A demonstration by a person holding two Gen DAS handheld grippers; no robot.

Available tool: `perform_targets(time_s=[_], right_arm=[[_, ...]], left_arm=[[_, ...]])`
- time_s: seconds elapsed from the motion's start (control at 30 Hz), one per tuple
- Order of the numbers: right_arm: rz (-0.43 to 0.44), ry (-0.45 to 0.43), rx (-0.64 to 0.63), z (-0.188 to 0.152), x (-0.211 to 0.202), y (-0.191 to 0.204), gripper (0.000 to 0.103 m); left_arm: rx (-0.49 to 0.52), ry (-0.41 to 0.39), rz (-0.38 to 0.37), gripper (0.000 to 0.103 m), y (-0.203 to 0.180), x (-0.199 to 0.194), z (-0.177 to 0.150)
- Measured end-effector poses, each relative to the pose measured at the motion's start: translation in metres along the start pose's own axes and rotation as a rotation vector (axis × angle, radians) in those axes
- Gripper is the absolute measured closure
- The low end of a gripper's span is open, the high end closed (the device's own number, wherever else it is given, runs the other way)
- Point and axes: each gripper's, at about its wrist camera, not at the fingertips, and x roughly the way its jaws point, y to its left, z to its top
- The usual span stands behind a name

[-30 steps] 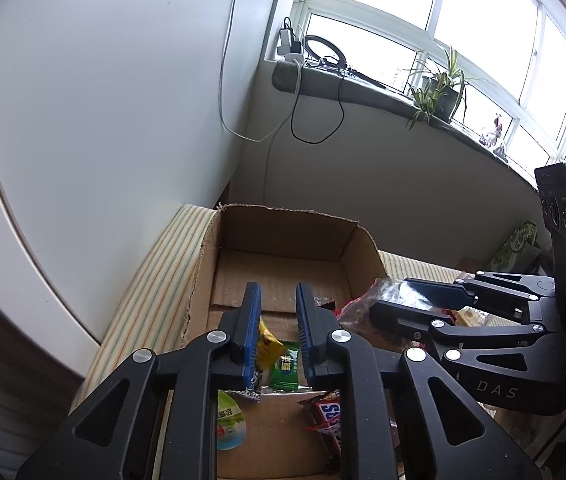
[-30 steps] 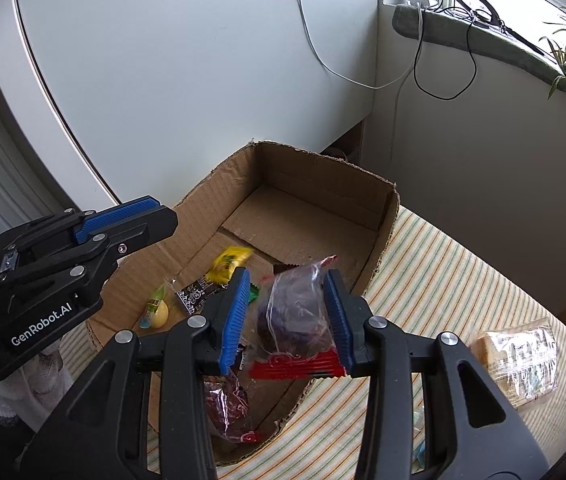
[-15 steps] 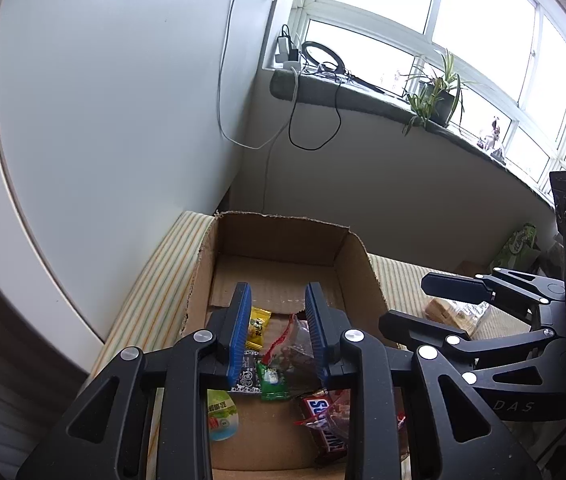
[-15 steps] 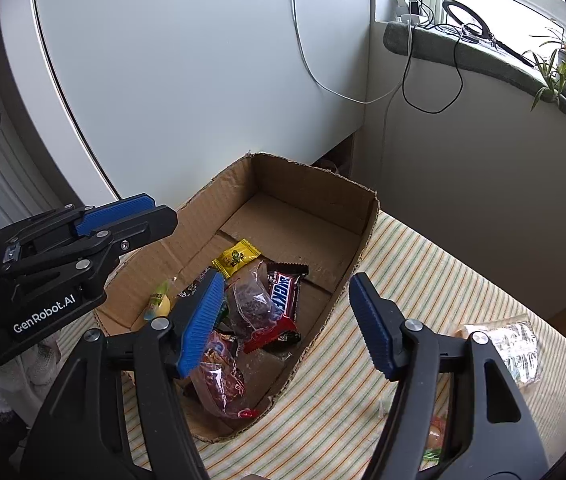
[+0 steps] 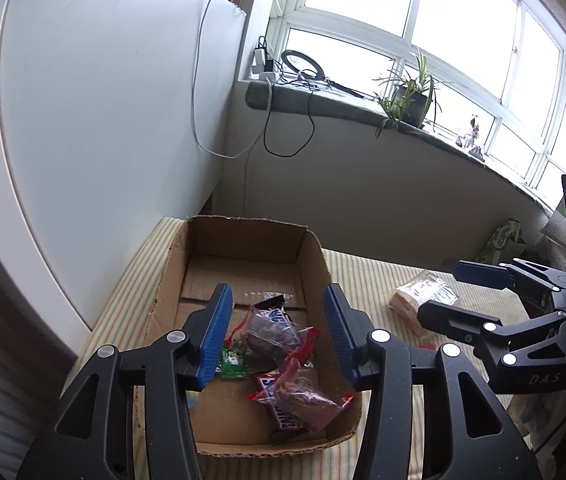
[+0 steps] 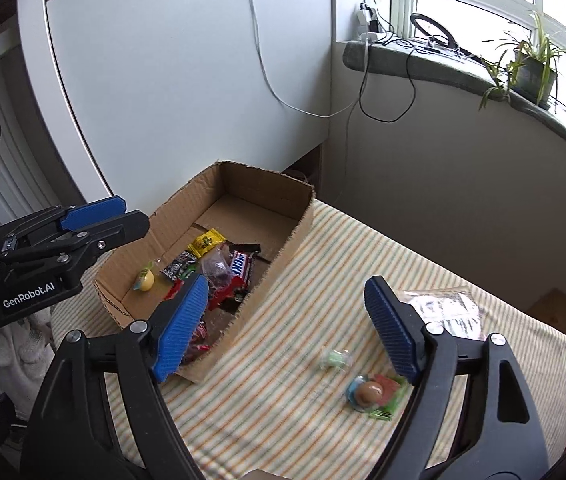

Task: Organize snacks
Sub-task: 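Move both tools back from the box toward the jelly cups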

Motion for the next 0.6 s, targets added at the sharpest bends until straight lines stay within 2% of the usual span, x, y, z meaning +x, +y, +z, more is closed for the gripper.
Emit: perform_targets(time_s=[0.13,0.3,0.47,0.6], right_arm=[[-0.047,-0.008,0.034,-0.016,-0.019,-0.031,0.014],[-0.086,0.005,0.099,-0.039,-0.033,-0.072,0.014],[-0.088,0.017,0.136,-0.062,-0.04,-0.098,0.014],[-0.069,0.025,0.123,-0.079,-0.038,-0.101,0.014]], left_arm=[[0.01,0.005,-0.03,0.056,-0.018,-0.001,-0.006],[0.035,0.034,-0.075,0.056,-0.048,0.006,-0.016],[0.064,0.063,-0.12,0.056,-0.08,0.017,-0.027],[0.085,0.088,-0.132,0.056,-0.1,0.028,-0.036]])
